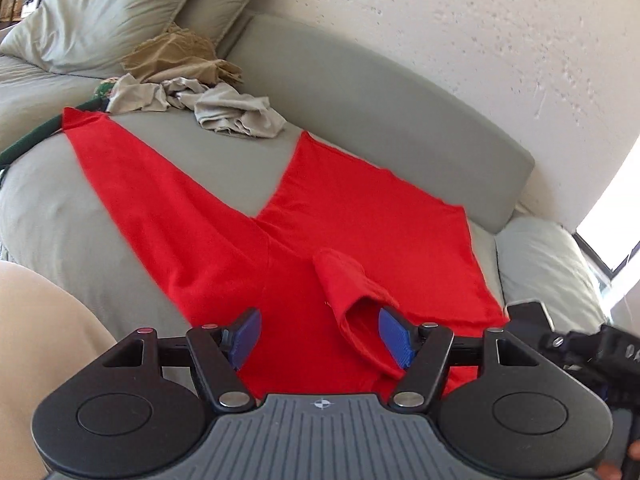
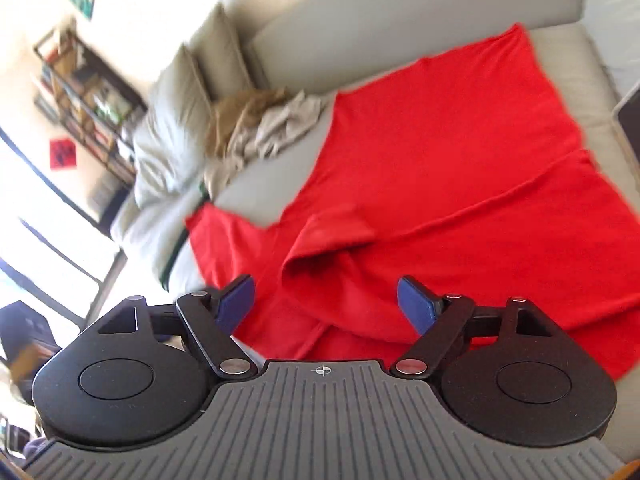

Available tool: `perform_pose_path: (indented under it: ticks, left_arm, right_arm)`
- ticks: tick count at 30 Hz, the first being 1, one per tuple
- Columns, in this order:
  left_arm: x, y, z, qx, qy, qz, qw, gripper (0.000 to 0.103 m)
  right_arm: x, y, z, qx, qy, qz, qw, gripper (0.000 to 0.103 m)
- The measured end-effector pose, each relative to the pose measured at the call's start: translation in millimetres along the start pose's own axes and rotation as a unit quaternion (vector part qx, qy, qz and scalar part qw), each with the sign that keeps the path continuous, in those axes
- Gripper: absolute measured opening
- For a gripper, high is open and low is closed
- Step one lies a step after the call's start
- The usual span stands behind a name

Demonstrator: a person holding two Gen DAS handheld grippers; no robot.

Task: Fold clothes
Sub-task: 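Fold the sleeve across the shirt body with the right gripper and release, then grasp the opposite side edge of the shirt with the left gripper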

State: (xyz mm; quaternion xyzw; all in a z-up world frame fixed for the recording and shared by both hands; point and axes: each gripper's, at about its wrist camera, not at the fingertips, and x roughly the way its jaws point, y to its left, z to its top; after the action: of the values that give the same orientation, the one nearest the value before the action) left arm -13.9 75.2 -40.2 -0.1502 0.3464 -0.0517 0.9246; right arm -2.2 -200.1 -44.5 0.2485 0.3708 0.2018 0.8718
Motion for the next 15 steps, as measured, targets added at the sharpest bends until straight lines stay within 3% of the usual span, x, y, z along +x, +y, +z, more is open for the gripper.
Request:
perform_pose_path:
  ticks: [3,5,9,13,15]
  left_arm:
    - [6.3,-21.9,-6.2,0.065,-0.011,0.016,0.9977,0.063]
    - [11.0,-39.8,-8.2,0.132,-0.028,0.042,0.9900,0.062]
    - [35.6,-74.3,-12.9,0.265,-0.042,0.118,0.9562,0.062]
    - [71.5,-93.2,-20.4,0.343,-0.013,0.166,0.9245,0.062]
    - [88.5,-101.1,-27.1,0.386,-0.008,0.188,0.9033,0.059]
  right_arm:
    - [-16.3,-35.7,0.2,0.011,-0.064,-0.027,0.998,0.074]
    - [-19.1,-58.4,0.0,0.047,-0.086,-0.031,0.995,0.058]
    - [-3.6,-79.4,4.3,0.097,-0.049,0.017,0.994,0.044]
    - [24.3,-70.6,2.7,0.061,0.020,-0.020,0.998,0.044]
    - [28.4,-74.5,-2.6,0.071,0.032,-0.026,0.997,0.041]
